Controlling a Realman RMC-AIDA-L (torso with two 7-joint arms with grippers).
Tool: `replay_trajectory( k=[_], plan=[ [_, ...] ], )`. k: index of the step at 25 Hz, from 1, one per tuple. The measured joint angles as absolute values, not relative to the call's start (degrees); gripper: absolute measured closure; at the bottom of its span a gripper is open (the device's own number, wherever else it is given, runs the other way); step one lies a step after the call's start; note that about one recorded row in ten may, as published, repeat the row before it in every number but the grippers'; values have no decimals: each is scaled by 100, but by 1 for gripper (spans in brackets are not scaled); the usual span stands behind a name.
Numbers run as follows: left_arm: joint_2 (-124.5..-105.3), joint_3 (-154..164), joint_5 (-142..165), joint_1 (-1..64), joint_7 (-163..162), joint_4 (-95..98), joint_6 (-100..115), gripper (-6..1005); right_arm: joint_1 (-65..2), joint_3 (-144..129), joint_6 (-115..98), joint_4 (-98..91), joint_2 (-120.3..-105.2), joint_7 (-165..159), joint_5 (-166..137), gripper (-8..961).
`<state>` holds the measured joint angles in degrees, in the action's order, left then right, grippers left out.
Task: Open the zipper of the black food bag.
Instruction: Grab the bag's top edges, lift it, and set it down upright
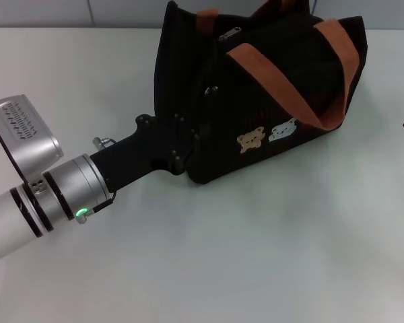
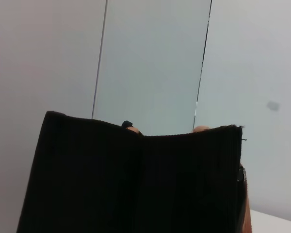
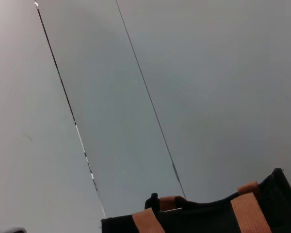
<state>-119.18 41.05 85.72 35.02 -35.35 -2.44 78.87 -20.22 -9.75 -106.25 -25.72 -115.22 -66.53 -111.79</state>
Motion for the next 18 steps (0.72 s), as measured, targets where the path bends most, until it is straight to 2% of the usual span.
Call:
replay_trajectory(
  k=[8,12,15,18],
  plan=[
    [-11883,4189,8603,3255,-3852,237,8245,892,-2044,-975,-10516,-2574,-11522,-6653,-11179,127],
    [-11856,4217,8611,2912,-4244,843,8538,893,-2047,-975,-10507,-2575,-11522,-6655,-11175,127],
    [-11797,4351,8615,2318,-4941,2121,9064,892,-2047,-966,-10503,-2576,-11522,-6664,-11170,127],
    [-11736,4561,8622,2043,-5216,2856,9317,892,-2048,-959,-10502,-2576,-11522,-6678,-11165,127]
  ],
)
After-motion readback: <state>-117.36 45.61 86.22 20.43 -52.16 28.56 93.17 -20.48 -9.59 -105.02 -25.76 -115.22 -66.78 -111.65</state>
